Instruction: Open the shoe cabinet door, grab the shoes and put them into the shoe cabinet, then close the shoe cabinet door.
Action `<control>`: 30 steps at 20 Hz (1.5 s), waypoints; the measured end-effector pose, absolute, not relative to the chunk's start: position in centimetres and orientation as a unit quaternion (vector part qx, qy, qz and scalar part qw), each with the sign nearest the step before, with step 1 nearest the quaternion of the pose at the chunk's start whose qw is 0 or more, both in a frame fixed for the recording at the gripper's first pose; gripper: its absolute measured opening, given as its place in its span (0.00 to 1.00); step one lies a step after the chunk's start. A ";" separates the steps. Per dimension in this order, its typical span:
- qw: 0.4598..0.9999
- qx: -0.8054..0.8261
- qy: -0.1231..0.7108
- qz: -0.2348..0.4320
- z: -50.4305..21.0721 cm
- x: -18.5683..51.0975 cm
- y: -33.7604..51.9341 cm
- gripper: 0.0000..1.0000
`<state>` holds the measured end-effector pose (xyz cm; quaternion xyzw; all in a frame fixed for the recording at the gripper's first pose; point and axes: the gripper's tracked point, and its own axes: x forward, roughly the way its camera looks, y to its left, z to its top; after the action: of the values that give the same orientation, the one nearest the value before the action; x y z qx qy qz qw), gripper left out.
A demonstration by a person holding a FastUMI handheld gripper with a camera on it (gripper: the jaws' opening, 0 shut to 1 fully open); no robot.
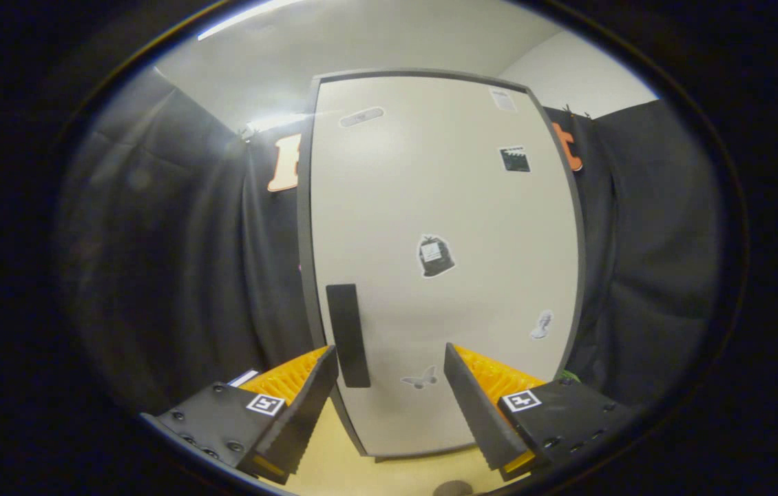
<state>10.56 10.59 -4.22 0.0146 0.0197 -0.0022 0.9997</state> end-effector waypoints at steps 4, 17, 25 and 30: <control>0.999 0.023 0.026 -0.002 -5.6 13.3 12.2 0.98; 0.999 0.028 0.023 -0.023 -6.8 17.7 13.4 0.82; 0.999 0.014 0.021 -0.026 -6.7 17.7 13.8 0.43; 0.999 0.008 0.019 -0.031 -6.6 17.6 13.9 0.29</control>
<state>17.65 13.93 -6.65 0.0075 0.0193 -0.0310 0.9993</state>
